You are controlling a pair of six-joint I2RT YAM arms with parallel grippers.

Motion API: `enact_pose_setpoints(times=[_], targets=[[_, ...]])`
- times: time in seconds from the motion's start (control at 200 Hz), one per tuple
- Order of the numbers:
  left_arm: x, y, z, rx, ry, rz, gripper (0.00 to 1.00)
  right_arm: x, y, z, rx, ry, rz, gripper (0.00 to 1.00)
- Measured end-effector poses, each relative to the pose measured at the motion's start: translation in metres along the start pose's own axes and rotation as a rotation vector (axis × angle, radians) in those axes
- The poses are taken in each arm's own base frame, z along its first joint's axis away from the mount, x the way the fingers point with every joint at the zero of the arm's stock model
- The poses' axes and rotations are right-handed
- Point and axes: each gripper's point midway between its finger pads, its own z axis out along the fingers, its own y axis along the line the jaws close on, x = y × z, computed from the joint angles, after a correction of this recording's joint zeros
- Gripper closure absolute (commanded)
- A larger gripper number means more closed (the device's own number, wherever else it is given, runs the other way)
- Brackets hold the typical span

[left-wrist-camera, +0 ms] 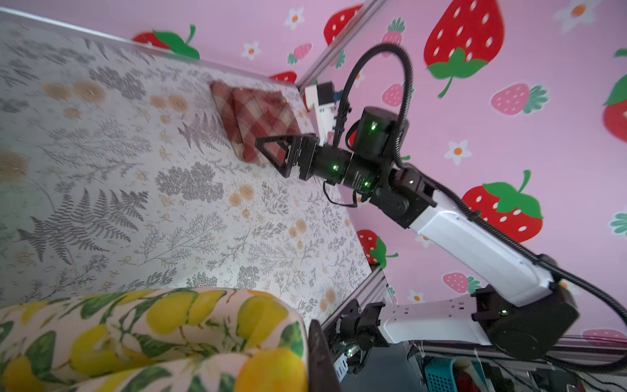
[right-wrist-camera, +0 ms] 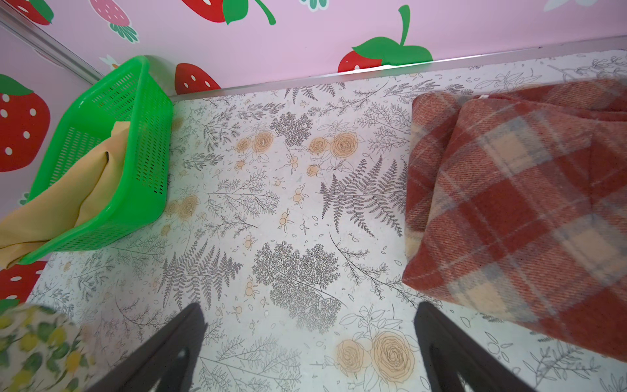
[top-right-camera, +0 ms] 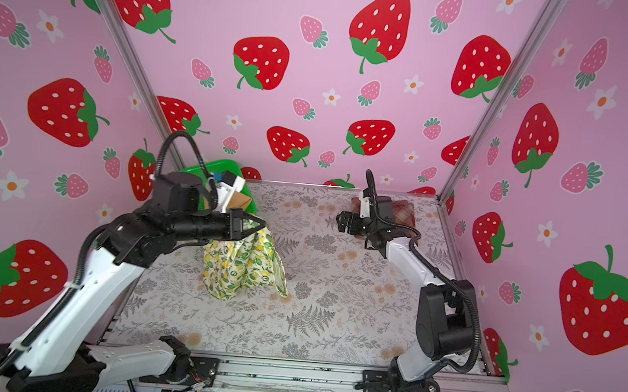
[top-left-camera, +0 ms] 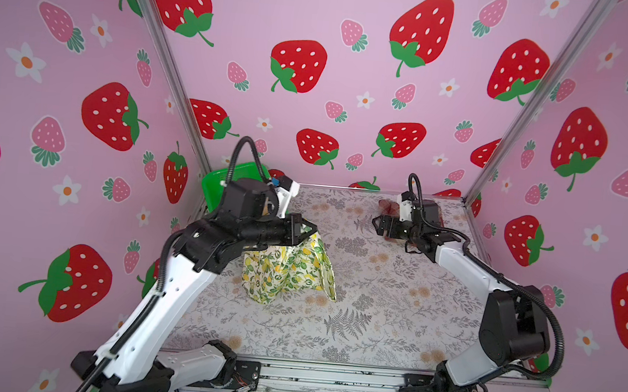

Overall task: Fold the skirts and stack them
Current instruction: 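Lift the lemon-print skirt and carry it toward the table center with the left gripper, then lay the skirt on the table while the right gripper reaches toward it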

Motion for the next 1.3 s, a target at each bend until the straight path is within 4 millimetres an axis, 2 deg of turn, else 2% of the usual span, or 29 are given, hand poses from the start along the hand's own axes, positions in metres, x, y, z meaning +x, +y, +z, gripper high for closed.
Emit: enact_pose_setpoints(times=[0.095,0.175,0.245,0.315,0.455,0.53,0.54,0.655,0.75,0.83,0.886,0.931,1.001,1.066,1.091,1.141,1.161,1.196,1.301], targets=[[0.019,0.023,0.063,-0.012,0.164,-0.002,1.0,0.005,-0.002,0.001,0.006,0.009,0.002,0.0],[0.043,0.048,0.116,-0.041,0.305,0.003,1.0,0.008,-0.005,0.002,0.016,0.014,0.004,0.0],[0.063,0.066,0.155,-0.068,0.415,0.017,1.0,0.012,-0.009,0.003,0.028,0.02,0.007,0.0],[0.076,0.075,0.19,-0.076,0.499,0.045,1.0,0.018,-0.013,0.002,0.048,0.028,0.01,0.0],[0.077,0.071,0.249,-0.045,0.562,0.126,0.99,0.021,-0.024,-0.008,0.106,0.02,0.01,0.0],[0.071,0.061,0.276,-0.019,0.564,0.178,0.95,0.016,-0.029,-0.019,0.148,-0.005,0.004,0.0],[0.071,0.06,0.28,-0.02,0.567,0.183,0.92,0.015,-0.032,-0.021,0.166,-0.012,0.007,0.0],[0.065,0.044,0.315,0.015,0.567,0.245,0.74,0.003,-0.059,-0.048,0.288,-0.074,0.018,0.0],[0.069,0.033,0.338,0.045,0.557,0.284,0.69,0.002,-0.082,-0.065,0.381,-0.085,0.027,0.0],[0.082,0.03,0.341,0.051,0.58,0.283,0.61,0.01,-0.094,-0.071,0.422,-0.066,0.034,0.0],[0.092,0.031,0.337,0.044,0.601,0.28,0.51,0.011,-0.1,-0.073,0.437,-0.06,0.03,0.0],[0.1,0.033,0.33,0.038,0.614,0.261,0.37,0.012,-0.103,-0.074,0.444,-0.055,0.027,0.0],[0.103,0.035,0.313,0.021,0.612,0.241,0.34,0.012,-0.102,-0.073,0.434,-0.051,0.012,0.0],[0.091,0.038,0.292,-0.004,0.565,0.219,0.31,0.013,-0.097,-0.071,0.407,-0.04,-0.006,0.0],[0.083,0.039,0.282,-0.013,0.535,0.21,0.22,0.014,-0.094,-0.07,0.397,-0.034,-0.015,0.0],[0.064,0.044,0.26,-0.03,0.461,0.181,0.2,0.019,-0.087,-0.066,0.38,-0.015,-0.04,0.0],[0.056,0.046,0.25,-0.035,0.426,0.175,0.15,0.021,-0.082,-0.063,0.371,-0.005,-0.053,0.0],[0.041,0.052,0.23,-0.046,0.366,0.156,0.05,0.026,-0.071,-0.058,0.35,0.01,-0.079,0.0],[0.008,0.076,0.179,-0.091,0.192,0.071,0.03,0.049,-0.027,-0.04,0.275,0.066,-0.175,0.0]])
